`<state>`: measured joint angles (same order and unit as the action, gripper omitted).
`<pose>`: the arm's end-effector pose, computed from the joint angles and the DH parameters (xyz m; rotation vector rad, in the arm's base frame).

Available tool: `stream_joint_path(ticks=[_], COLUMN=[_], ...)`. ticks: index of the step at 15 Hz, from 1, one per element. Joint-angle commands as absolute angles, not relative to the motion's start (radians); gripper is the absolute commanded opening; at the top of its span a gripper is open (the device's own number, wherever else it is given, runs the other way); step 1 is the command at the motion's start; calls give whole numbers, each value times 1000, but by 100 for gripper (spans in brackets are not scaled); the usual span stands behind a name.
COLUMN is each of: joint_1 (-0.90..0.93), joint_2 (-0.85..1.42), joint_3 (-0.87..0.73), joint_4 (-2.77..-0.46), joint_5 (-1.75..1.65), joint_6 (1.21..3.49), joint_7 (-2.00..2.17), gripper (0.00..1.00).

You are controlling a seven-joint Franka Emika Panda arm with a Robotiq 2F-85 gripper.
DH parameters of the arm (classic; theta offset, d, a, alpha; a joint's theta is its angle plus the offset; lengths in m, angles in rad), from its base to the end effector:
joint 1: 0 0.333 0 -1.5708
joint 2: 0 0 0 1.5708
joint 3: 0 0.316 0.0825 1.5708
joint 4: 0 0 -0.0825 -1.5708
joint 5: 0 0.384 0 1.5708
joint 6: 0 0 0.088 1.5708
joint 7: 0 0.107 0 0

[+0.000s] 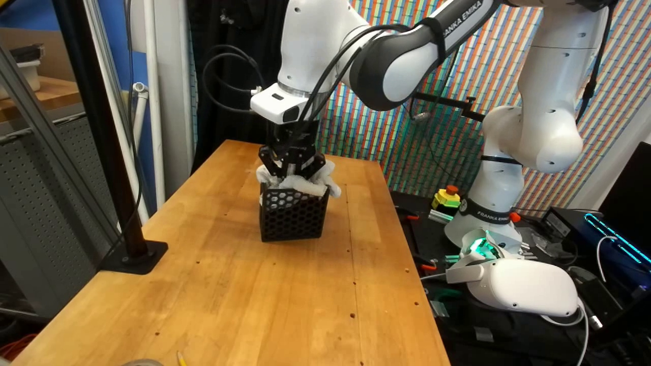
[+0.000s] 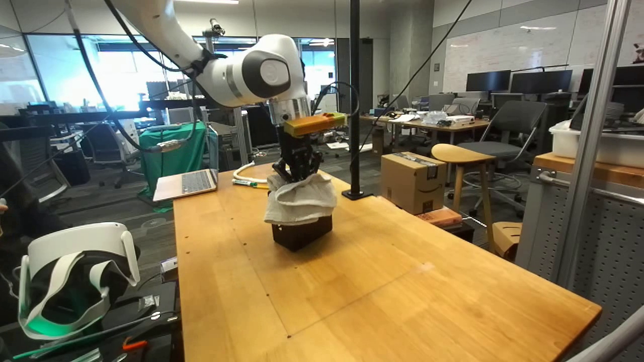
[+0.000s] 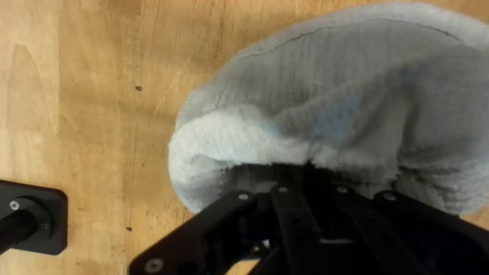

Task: Place the towel in the basket

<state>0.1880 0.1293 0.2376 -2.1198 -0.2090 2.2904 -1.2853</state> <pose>0.5181 0.2277 0.3580 1.8167 2.3924 -0.0177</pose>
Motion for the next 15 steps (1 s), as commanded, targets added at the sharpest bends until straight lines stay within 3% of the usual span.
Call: stream_joint_path(ticks=[1, 3, 4, 6, 8, 10, 15], joint_1=[240, 260, 268, 277, 279, 274, 259], joint_2=[-4, -51, -70, -97, -114, -119, -91], joint_3=[257, 272, 279, 286, 284, 275, 244], joint_4=[-2151, -2147, -2146, -2148, -2158, -2171, -2187], joint_5=[-299, -334, -350, -366, -375, -383, -386], joint_6=[2205, 2151, 2124, 2090, 2097, 2126, 2183], joint_7=[-1153, -1099, -1076, -1057, -1063, -1086, -1144], gripper=[50, 66, 28, 27, 11, 2, 5])
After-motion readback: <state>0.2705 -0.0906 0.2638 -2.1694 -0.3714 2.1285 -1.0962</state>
